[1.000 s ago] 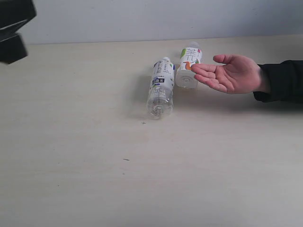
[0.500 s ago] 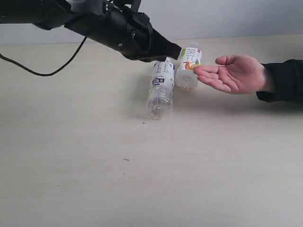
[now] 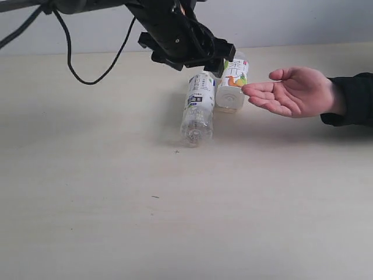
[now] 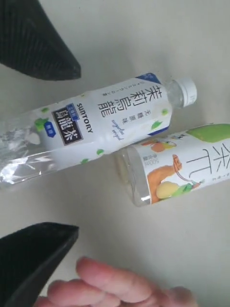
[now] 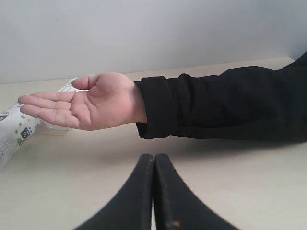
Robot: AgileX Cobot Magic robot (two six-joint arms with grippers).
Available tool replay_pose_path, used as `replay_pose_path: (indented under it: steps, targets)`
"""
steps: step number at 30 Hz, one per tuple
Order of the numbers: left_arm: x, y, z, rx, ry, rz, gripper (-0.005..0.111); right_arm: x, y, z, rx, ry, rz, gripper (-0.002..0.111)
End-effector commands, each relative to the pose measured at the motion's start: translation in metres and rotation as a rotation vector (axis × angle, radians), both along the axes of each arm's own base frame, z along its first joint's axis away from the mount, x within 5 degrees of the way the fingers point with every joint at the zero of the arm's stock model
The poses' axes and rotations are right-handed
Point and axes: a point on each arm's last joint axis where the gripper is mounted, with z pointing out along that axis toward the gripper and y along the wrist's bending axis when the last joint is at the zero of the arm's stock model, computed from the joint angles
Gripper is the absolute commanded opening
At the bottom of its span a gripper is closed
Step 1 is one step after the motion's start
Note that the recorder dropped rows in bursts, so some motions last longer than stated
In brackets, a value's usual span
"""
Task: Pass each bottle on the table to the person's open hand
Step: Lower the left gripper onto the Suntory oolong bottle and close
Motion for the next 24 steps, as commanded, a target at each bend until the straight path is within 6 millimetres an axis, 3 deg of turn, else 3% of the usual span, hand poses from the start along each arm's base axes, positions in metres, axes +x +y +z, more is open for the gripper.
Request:
replay_pose_path:
  steps: [1, 16, 24]
  targets:
    - [0.007, -0.005, -0.024, 0.002, 0.024, 0.025, 0.077, 0.000, 0.000, -0.001, 0.003, -0.010, -0.002, 0.000]
    - [0.014, -0.010, -0.082, 0.050, 0.100, 0.049, 0.077, 0.000, 0.000, -0.001, 0.003, -0.010, -0.002, 0.000]
    - [0.016, -0.010, -0.092, 0.052, 0.104, 0.056, 0.077, 0.000, 0.000, -0.001, 0.003, -0.010, -0.002, 0.000]
